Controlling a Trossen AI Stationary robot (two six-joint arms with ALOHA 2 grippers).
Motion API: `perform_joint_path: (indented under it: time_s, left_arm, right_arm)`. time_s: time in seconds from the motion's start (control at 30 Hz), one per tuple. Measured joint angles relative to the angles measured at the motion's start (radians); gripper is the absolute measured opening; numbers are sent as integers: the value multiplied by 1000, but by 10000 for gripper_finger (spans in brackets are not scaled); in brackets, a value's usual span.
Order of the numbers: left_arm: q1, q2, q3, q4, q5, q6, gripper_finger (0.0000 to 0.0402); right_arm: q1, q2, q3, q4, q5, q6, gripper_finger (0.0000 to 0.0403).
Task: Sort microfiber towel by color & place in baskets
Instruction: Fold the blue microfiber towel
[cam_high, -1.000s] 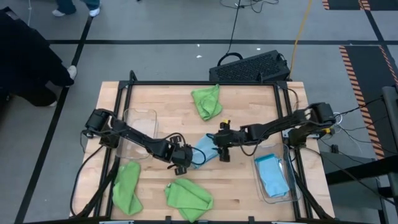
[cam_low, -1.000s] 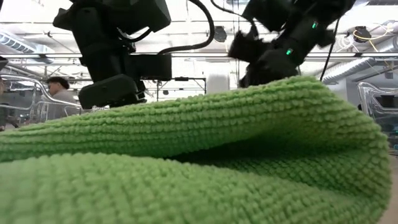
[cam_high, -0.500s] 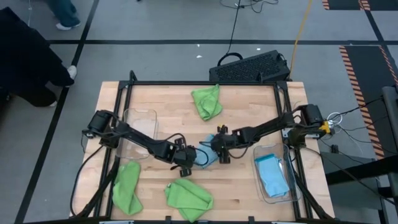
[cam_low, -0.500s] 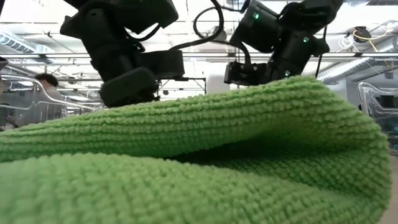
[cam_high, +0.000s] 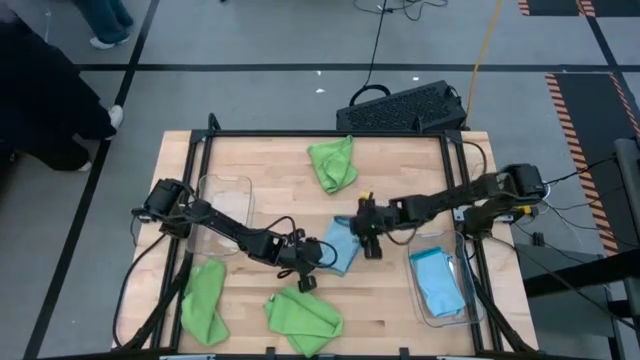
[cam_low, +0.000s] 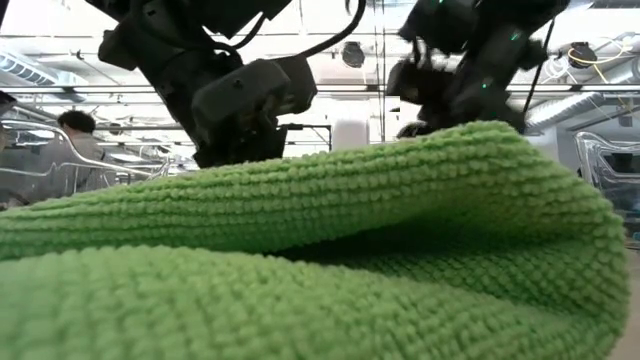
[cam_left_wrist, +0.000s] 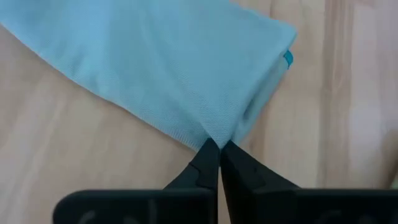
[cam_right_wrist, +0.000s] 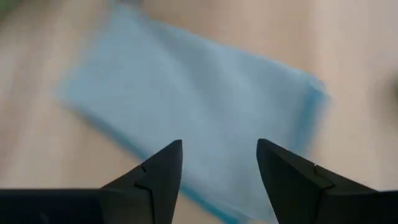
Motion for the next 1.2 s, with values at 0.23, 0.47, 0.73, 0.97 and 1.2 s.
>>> perform_joint_path:
  time_s: [0.23,0.47,0.73,0.97,1.2]
  left_arm:
    - [0,0,1,-1,33,29,5]
    - [3,-1,1,38,58,-18,10]
    - [13,-3,74,36,84,-10,13]
    - [104,-4,86,26,68,-8,9]
    - [143,-4,86,12,76,37,5]
  right_arm:
    - [124,23,1,47,-108,-95,201]
    - [195,96,0,127,66,-295,193]
    - [199,108,1,155,79,-344,138]
    - [194,103,1,84,82,-365,34]
    - [148,29,2,-73,88,-338,2]
